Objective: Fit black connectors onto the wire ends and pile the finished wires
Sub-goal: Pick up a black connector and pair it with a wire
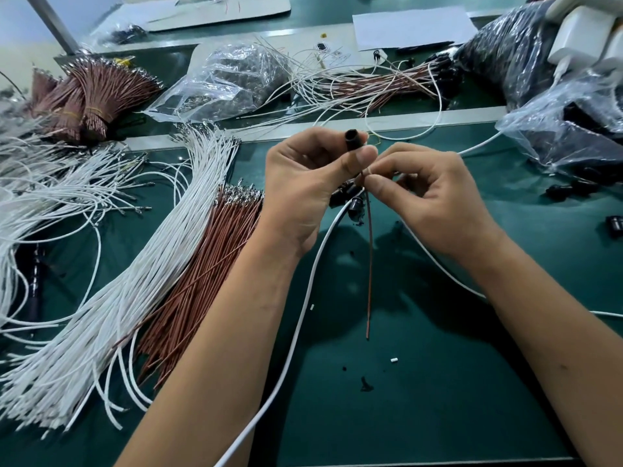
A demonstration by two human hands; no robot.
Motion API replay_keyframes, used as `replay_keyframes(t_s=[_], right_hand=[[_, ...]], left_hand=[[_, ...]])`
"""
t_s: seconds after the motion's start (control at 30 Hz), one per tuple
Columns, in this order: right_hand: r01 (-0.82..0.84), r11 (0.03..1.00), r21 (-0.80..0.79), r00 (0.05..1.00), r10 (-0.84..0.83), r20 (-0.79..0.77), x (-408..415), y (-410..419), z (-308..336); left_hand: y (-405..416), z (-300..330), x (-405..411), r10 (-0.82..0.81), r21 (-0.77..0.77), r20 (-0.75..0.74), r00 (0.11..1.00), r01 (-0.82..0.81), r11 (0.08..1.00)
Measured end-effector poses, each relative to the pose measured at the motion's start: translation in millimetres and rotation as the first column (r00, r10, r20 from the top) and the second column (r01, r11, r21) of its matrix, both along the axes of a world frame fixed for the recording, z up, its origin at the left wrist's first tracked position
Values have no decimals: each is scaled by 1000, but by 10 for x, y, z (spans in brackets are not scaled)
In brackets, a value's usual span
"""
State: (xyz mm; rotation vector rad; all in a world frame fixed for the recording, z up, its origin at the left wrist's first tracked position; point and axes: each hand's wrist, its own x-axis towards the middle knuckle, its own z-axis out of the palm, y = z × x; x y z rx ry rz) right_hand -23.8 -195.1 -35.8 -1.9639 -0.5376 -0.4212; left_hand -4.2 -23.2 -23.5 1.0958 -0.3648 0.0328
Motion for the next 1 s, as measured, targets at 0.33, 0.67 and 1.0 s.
replay_keyframes(t_s=[0.33, 0.67, 1.0], right_hand=[[-25, 999, -23, 996, 23, -91, -24, 43, 29], [105, 991, -79, 985, -115, -130, 23, 4, 40], [615, 678, -401, 699, -705, -120, 226, -568, 31]], left_hand=[[-5, 8, -2, 22, 0, -48, 999, -22, 1000], [117, -6, 67, 116, 65, -258, 959, -102, 993], [91, -47, 25, 187, 299, -210, 960, -119, 947]])
